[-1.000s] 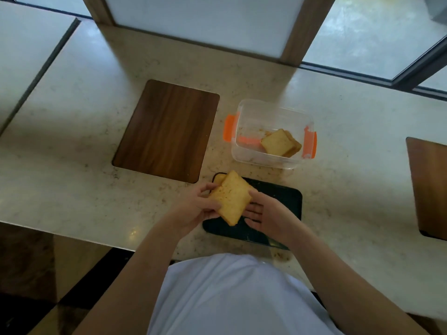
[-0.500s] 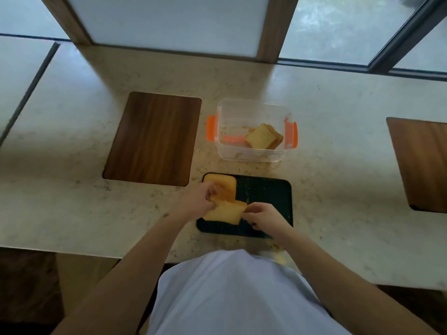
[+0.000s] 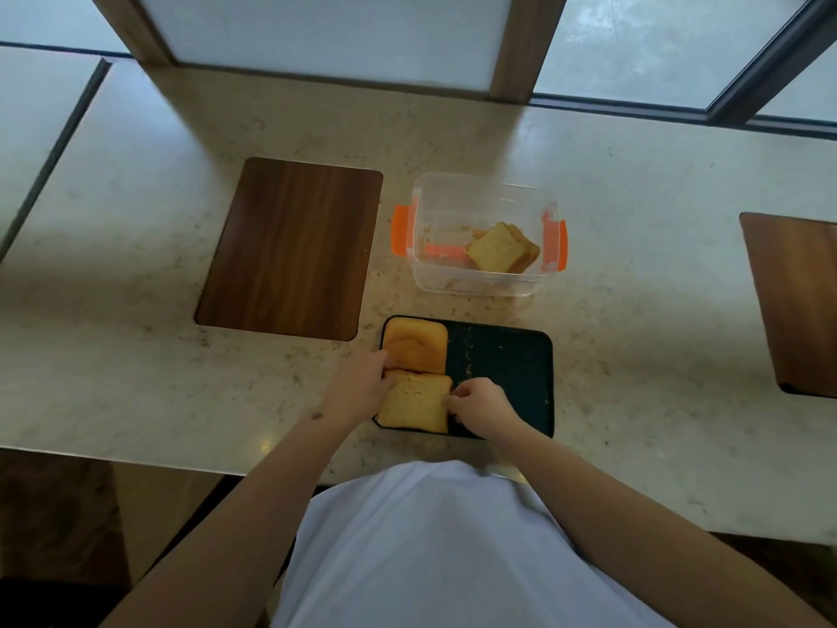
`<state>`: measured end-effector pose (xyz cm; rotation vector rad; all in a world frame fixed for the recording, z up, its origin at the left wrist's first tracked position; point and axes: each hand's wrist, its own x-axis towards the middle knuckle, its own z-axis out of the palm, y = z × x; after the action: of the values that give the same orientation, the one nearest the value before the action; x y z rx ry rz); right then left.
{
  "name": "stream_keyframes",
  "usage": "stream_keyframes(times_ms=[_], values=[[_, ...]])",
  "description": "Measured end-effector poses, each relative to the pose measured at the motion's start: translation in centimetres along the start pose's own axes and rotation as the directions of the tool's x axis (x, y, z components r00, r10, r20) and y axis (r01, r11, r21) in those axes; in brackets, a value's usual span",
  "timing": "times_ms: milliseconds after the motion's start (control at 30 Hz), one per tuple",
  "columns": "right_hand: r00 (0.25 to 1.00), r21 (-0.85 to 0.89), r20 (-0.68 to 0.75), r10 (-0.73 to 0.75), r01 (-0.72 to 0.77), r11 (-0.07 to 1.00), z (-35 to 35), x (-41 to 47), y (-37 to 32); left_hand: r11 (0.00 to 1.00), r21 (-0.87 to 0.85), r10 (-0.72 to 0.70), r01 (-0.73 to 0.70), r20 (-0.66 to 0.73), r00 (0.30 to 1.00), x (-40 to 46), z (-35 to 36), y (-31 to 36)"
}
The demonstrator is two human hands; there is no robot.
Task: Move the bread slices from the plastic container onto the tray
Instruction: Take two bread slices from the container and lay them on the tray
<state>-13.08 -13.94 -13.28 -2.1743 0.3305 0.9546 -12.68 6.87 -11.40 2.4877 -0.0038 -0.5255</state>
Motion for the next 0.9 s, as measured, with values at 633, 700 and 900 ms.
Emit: stream_keyframes(times_ms=[633, 700, 900], values=[[0.999, -0.073, -0.048, 0.001, -0.005, 0.997, 0.5, 1.0, -0.7, 0.963, 0.266, 0.034, -0.047, 0.052, 0.998, 0.0, 0.4, 1.0], [0.999, -0.117, -0.039, -0.008, 0.003, 0.993, 0.3, 1.1, -0.6, 0.951, 0.305, 0.026, -0.047, 0.071, 0.997, 0.1, 0.3, 1.1], [0.997, -0.276, 0.029, -0.072, 0.078, 0.958, -5.3, 1.3, -3.3, 0.942, 0.319, 0.035, -0.106, 0.221, 0.975, 1.0, -2.6, 5.5]])
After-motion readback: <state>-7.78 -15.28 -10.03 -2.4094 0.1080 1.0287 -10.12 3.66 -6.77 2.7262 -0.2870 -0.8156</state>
